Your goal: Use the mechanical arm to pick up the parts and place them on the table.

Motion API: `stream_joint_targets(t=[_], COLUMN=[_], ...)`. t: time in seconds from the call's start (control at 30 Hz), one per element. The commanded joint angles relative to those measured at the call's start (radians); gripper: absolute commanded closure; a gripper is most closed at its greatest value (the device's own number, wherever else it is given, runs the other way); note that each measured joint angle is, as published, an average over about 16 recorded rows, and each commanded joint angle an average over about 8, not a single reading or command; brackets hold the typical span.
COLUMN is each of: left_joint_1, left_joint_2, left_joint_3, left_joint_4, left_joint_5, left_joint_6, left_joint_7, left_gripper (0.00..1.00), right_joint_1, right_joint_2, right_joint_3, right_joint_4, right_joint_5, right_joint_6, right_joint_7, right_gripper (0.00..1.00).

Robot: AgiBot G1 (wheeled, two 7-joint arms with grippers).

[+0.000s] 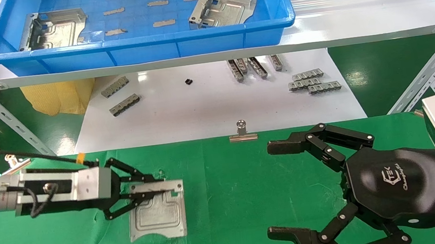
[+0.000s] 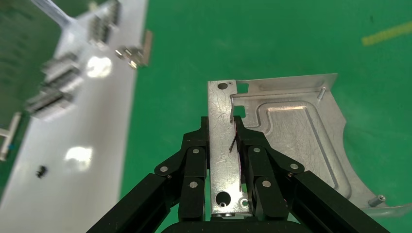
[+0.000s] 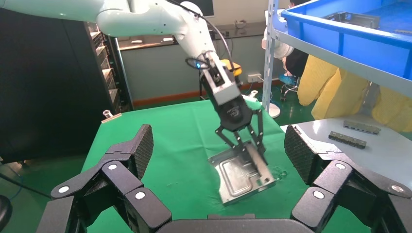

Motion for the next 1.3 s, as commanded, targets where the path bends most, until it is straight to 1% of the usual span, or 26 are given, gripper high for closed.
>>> stream_joint_targets(t=[0.03, 0.17, 0.2, 0.23, 0.43, 0.6, 0.73, 0.87, 1.03, 1.17, 1.3], left_joint_1=[-0.005, -0.014, -0.016, -0.018, -0.032, -0.043, -0.039, -0.016, 0.014, 0.024, 0.022], left_joint_2=[0.012, 0.029, 0.033, 0.036, 0.053, 0.059, 0.059, 0.055, 0.048, 0.047, 0.047], left_joint_3=[0.013, 0.013, 0.013, 0.013, 0.024, 0.022, 0.001, -0.039, -0.081, -0.095, -0.090], left_joint_4=[0.032, 0.075, 0.082, 0.090, 0.126, 0.161, 0.207, 0.266, 0.322, 0.341, 0.332], left_joint_5=[0.020, 0.024, 0.025, 0.027, 0.046, 0.042, 0.008, -0.048, -0.105, -0.124, -0.119], left_joint_6=[-0.006, -0.039, -0.048, -0.055, -0.062, -0.033, 0.013, 0.053, 0.065, 0.068, 0.068], left_joint_7=[0.035, 0.097, 0.113, 0.127, 0.185, 0.190, 0.144, 0.046, -0.056, -0.082, -0.068], left_gripper=[0.69, 0.19, 0.08, 0.01, 0.00, 0.00, 0.00, 0.00, 0.00, 0.00, 0.00], right_joint_1=[0.000, 0.000, 0.000, 0.000, 0.000, 0.000, 0.000, 0.000, 0.000, 0.000, 0.000], right_joint_2=[0.000, 0.000, 0.000, 0.000, 0.000, 0.000, 0.000, 0.000, 0.000, 0.000, 0.000], right_joint_3=[0.000, 0.000, 0.000, 0.000, 0.000, 0.000, 0.000, 0.000, 0.000, 0.000, 0.000], right_joint_4=[0.000, 0.000, 0.000, 0.000, 0.000, 0.000, 0.000, 0.000, 0.000, 0.000, 0.000], right_joint_5=[0.000, 0.000, 0.000, 0.000, 0.000, 0.000, 0.000, 0.000, 0.000, 0.000, 0.000], right_joint_6=[0.000, 0.000, 0.000, 0.000, 0.000, 0.000, 0.000, 0.000, 0.000, 0.000, 0.000], right_joint_7=[0.000, 0.000, 0.000, 0.000, 0.000, 0.000, 0.000, 0.000, 0.000, 0.000, 0.000], right_gripper=[0.00, 0.00, 0.00, 0.00, 0.00, 0.00, 0.00, 0.00, 0.00, 0.00, 0.00])
